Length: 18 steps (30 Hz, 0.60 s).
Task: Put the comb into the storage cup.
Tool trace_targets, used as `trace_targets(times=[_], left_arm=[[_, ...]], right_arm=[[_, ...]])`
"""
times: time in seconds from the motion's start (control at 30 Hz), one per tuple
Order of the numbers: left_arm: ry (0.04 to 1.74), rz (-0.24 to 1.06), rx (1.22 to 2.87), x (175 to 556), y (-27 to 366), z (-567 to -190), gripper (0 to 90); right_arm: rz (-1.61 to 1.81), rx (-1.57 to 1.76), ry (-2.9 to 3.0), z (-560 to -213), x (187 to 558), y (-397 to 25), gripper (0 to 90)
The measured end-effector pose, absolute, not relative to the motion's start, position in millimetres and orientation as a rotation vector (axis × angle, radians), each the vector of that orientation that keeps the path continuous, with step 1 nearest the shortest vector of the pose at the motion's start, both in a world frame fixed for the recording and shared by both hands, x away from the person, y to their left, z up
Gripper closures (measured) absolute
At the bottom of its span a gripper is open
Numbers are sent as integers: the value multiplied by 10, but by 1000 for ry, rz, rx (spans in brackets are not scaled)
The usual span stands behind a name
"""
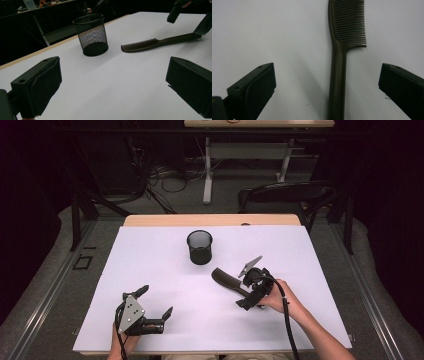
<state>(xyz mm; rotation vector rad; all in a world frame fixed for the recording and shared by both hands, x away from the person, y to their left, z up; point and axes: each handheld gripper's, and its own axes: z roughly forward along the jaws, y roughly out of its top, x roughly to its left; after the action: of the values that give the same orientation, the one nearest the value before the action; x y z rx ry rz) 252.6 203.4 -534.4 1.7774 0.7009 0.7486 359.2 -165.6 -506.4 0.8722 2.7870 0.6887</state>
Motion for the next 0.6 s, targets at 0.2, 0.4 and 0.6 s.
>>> trace_targets(times=[0.2,0.4,0.6], left_arm=[[698,745,1777,2530,2030,-5345,1],[695,742,1776,2534,2026,-5343,1],[689,740,1777,2536,2027,-5341,1]], right_arm=[[654,871,2796,-5078,3624,-1627,80],[612,885,2804,-5081,3671,-1588,198],[568,900,2804,-5086,3730,-1548,357]])
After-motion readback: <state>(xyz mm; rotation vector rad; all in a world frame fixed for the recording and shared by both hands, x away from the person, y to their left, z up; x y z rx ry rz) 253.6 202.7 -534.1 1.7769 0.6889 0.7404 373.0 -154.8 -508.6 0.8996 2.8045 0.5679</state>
